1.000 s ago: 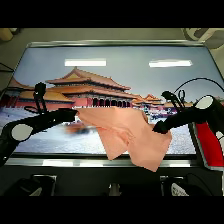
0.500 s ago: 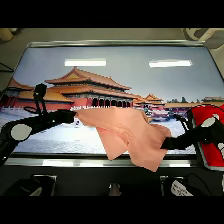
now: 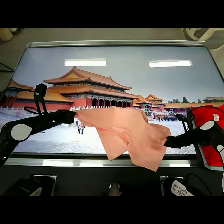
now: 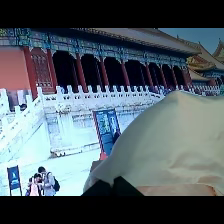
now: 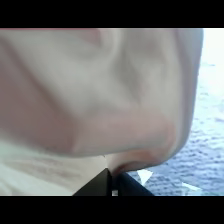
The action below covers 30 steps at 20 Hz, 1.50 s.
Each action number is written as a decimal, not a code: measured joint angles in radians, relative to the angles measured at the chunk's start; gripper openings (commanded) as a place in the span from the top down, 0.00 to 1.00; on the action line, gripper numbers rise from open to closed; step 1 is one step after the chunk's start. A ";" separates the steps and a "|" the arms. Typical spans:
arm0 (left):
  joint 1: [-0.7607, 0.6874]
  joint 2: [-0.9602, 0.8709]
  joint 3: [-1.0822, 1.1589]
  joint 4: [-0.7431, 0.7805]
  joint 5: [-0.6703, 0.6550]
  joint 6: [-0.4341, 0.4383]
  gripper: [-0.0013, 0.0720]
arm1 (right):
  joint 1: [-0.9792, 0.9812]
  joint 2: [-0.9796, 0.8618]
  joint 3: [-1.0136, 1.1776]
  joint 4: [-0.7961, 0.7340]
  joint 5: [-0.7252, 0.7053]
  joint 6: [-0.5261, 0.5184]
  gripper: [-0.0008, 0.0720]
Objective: Fold the shirts.
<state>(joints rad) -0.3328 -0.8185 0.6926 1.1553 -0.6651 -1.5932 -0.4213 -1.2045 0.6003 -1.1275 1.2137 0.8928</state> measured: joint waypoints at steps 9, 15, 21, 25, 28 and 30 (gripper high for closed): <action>0.115 0.043 0.304 0.006 -0.005 0.060 0.96 | 0.001 0.147 0.480 0.214 0.022 -0.160 0.95; 0.256 0.096 0.905 0.005 0.006 0.090 0.96 | 0.000 0.370 1.102 0.228 -0.262 -0.177 0.95; 0.283 0.124 1.117 0.058 -0.055 0.119 0.96 | 0.000 0.481 1.260 0.166 -0.336 -0.101 0.95; 0.287 0.106 1.139 0.146 -0.168 0.089 0.96 | 0.000 0.470 1.279 0.140 -0.295 -0.078 0.95; 0.287 0.051 1.114 0.175 -0.309 0.076 0.96 | 0.000 0.405 1.284 0.090 -0.150 -0.034 0.95; 0.287 -0.004 1.043 0.186 -0.407 0.071 0.96 | 0.001 0.320 1.282 0.064 0.011 -0.007 0.95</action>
<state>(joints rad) -0.0460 -0.8227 1.7351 1.3411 -1.0725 -1.5219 -0.4206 -0.8845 1.8824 -1.0637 1.2243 0.8860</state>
